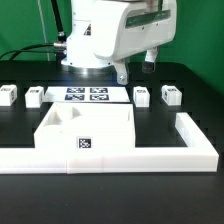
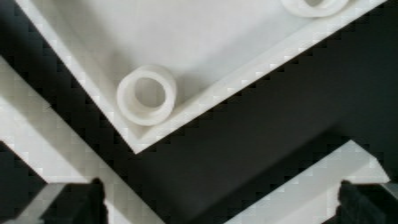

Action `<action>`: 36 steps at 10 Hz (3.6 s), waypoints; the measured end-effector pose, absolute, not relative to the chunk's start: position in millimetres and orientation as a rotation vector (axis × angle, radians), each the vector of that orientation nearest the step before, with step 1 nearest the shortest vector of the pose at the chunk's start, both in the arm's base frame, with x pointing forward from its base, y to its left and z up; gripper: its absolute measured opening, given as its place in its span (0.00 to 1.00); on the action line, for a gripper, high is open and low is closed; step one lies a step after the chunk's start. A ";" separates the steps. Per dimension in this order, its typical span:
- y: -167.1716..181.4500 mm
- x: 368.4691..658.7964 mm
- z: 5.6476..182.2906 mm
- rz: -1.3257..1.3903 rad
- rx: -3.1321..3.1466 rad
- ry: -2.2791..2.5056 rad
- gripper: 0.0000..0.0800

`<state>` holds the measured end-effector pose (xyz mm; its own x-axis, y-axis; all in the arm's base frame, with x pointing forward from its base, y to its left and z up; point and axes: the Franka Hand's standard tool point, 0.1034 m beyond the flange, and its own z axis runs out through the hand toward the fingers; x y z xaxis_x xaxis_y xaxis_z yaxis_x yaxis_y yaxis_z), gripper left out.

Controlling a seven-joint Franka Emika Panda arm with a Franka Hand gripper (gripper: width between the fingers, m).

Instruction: Assemble square table

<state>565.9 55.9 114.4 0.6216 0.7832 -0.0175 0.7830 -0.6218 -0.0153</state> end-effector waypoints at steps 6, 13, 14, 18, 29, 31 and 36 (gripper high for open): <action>55.8 565.6 113.9 0.035 -2.823 -1.365 0.81; 27.0 531.1 85.8 -0.036 -2.610 -1.763 0.81; 26.9 531.1 85.6 -0.036 -2.610 -1.762 0.81; 16.5 498.6 65.9 -0.046 -2.445 -1.993 0.81; -3.1 454.6 13.7 -0.052 -2.273 -2.166 0.81; -2.4 450.9 6.2 -0.038 -2.277 -2.145 0.81; -2.6 452.6 5.8 -0.035 -2.311 -2.105 0.32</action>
Offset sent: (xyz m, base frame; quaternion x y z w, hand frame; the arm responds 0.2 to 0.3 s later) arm 0.0000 0.0000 0.0000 0.0000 0.0000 0.0000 1.0000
